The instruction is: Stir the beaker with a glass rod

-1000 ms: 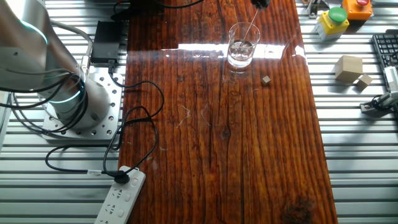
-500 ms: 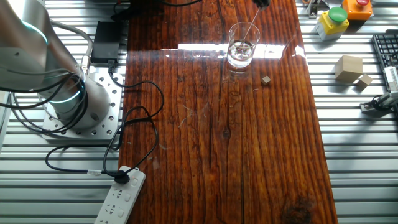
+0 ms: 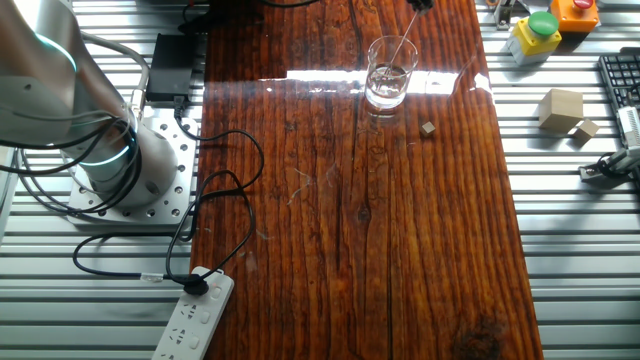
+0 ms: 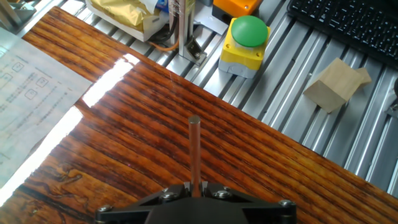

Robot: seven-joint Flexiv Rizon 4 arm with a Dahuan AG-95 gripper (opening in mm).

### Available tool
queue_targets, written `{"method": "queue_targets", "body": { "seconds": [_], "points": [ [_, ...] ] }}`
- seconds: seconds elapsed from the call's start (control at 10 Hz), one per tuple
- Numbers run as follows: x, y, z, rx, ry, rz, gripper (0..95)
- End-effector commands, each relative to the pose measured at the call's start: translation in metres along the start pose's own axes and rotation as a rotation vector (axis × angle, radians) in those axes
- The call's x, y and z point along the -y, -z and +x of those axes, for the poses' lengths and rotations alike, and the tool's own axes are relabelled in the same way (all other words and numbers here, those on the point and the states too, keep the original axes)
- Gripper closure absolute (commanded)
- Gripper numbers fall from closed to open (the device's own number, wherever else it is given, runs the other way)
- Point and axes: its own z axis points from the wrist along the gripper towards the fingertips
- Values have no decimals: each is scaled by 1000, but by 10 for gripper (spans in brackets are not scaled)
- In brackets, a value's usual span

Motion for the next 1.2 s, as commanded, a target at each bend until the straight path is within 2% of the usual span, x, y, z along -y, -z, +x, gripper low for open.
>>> {"method": "queue_targets", "body": {
  "seconds": [0.1, 1.2],
  "points": [
    [0, -2, 0, 0, 3, 0, 950],
    [-3, -5, -4, 15, 14, 6, 950]
  ]
}}
